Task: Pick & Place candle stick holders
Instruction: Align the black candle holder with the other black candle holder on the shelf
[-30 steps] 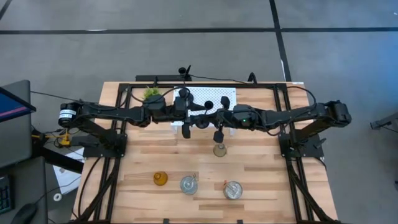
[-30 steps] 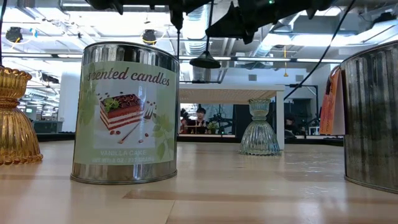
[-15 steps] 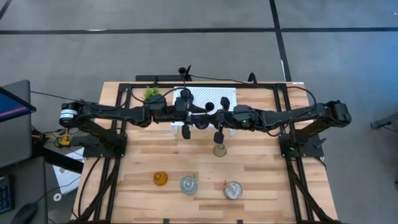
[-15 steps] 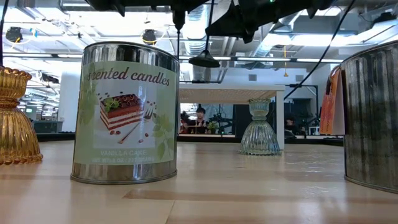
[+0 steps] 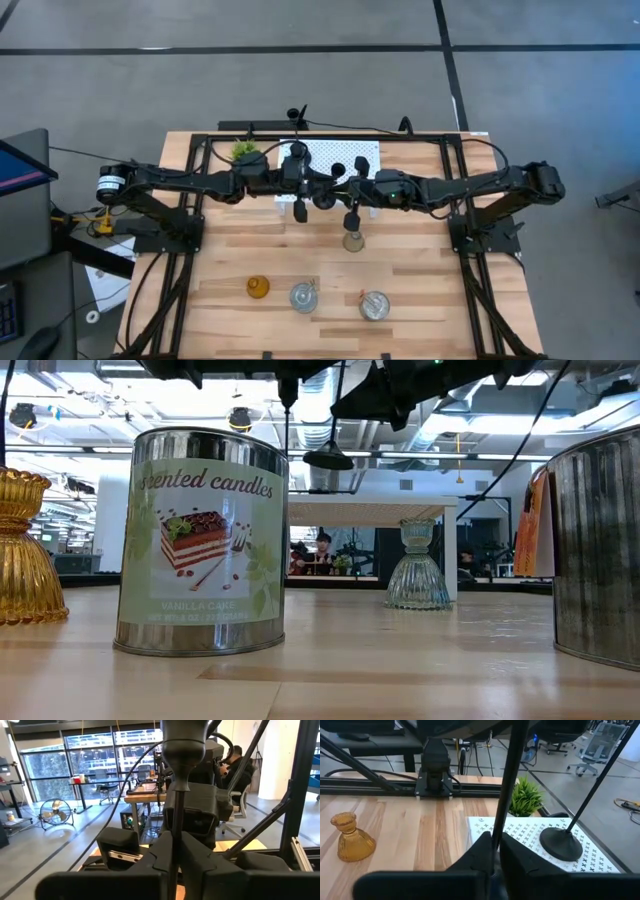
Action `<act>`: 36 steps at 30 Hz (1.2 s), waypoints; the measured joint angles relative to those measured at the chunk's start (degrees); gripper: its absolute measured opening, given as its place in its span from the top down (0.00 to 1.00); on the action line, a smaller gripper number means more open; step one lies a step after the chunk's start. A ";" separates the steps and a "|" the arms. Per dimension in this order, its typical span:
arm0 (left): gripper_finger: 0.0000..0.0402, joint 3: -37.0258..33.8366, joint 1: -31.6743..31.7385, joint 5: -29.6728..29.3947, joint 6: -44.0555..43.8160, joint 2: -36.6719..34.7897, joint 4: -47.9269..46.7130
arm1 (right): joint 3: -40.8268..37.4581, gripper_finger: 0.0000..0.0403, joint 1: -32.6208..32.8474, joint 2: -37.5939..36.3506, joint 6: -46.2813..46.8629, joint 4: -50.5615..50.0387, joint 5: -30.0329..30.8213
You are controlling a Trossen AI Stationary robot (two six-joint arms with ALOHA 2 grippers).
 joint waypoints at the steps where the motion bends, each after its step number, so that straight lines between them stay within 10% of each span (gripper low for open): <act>1: 0.97 0.00 0.00 0.11 0.57 0.00 -0.02 | 0.00 0.91 0.00 -0.51 0.00 -0.77 0.01; 18: 0.97 -0.07 0.10 -0.02 2.43 -2.07 -2.43 | 0.04 0.61 1.18 -18.30 3.27 -21.57 0.55; 36: 0.97 -8.42 2.91 -15.66 3.55 -15.94 -7.65 | -0.04 0.98 9.03 -26.11 6.22 -35.52 19.43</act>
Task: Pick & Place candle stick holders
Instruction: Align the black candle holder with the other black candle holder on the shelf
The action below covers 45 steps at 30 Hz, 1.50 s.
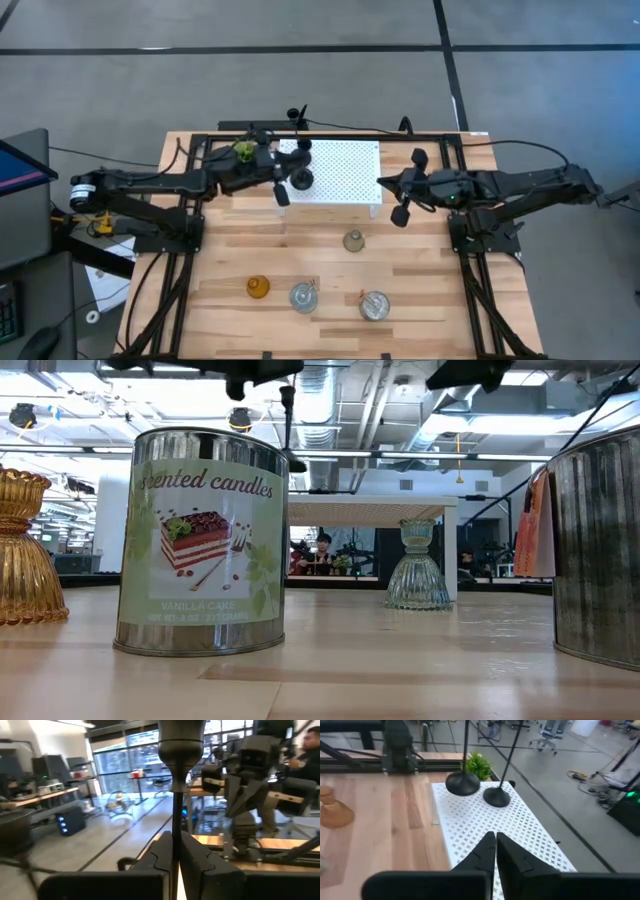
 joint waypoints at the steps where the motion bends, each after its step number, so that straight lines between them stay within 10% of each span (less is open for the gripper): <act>1: 0.97 -0.84 -0.02 -0.62 -0.03 -0.81 0.03 | 0.00 0.97 0.54 0.02 0.04 -0.19 1.36; 18: 0.97 -8.88 -0.03 -4.04 -3.11 -3.54 5.80 | 0.00 0.99 8.24 -0.07 0.43 -1.23 17.08; 45: 0.96 -9.35 2.60 -3.97 -6.31 3.35 12.83 | 0.00 1.00 8.34 -0.04 0.89 -2.12 17.47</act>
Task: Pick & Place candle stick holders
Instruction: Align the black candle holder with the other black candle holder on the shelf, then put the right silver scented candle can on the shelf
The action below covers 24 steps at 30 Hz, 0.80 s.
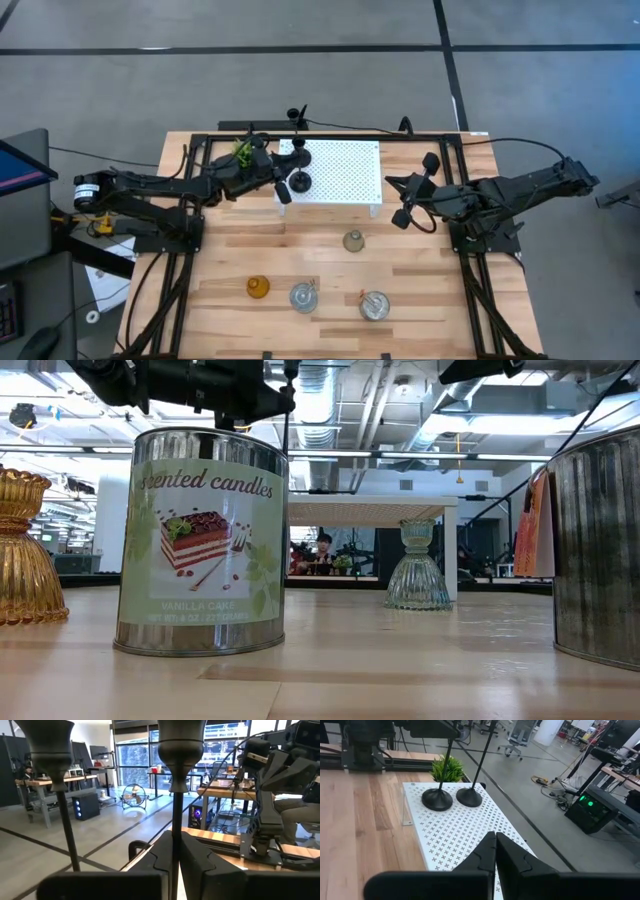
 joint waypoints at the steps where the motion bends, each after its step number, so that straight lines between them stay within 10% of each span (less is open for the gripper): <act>1: 0.95 0.00 0.00 0.00 -0.42 0.00 -0.08 | 0.00 1.00 0.00 0.00 0.00 0.00 0.00; 24: 0.76 0.07 -0.02 -0.06 0.60 -0.61 -1.98 | 0.00 1.00 -0.01 0.00 4.08 -4.16 -0.47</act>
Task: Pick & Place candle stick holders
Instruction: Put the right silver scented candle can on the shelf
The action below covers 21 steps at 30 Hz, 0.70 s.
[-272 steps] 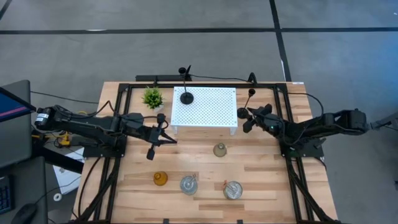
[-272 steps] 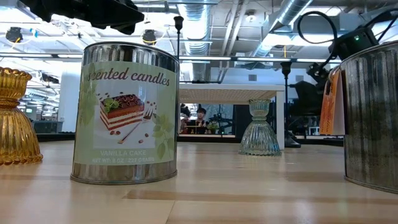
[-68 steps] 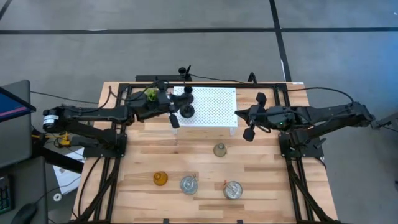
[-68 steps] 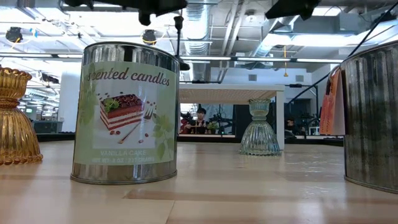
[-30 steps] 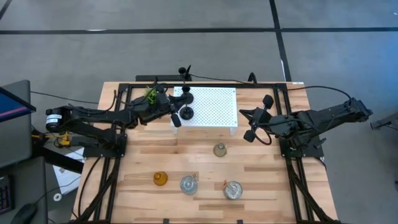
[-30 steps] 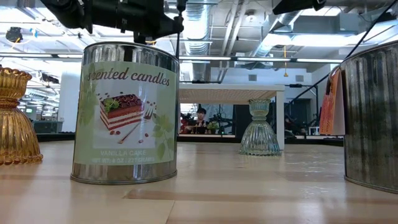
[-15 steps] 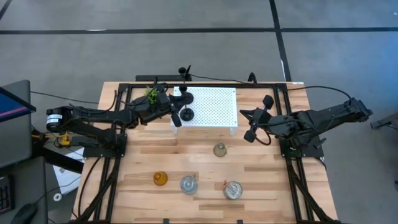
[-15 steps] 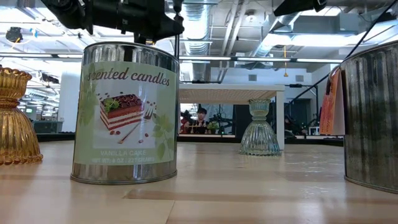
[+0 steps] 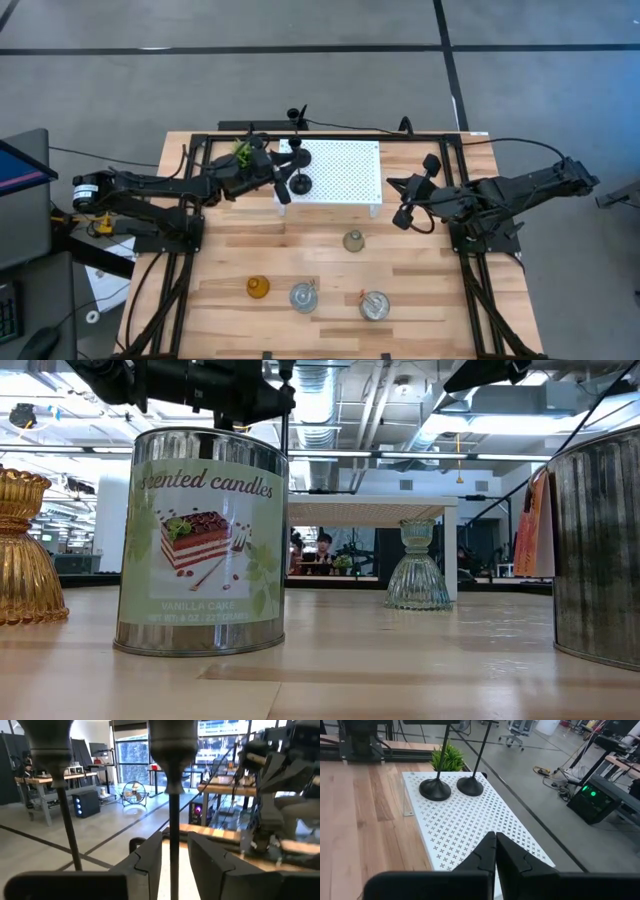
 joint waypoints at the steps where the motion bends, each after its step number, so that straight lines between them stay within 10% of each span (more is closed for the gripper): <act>1: 0.75 0.00 0.00 -0.27 0.68 0.00 -0.32 | 0.00 1.00 -0.01 0.00 -0.01 0.00 -0.06; 21: 0.48 -0.02 -0.27 -1.91 2.68 -4.83 -5.99 | 0.00 1.00 0.01 0.02 3.58 -4.24 -0.20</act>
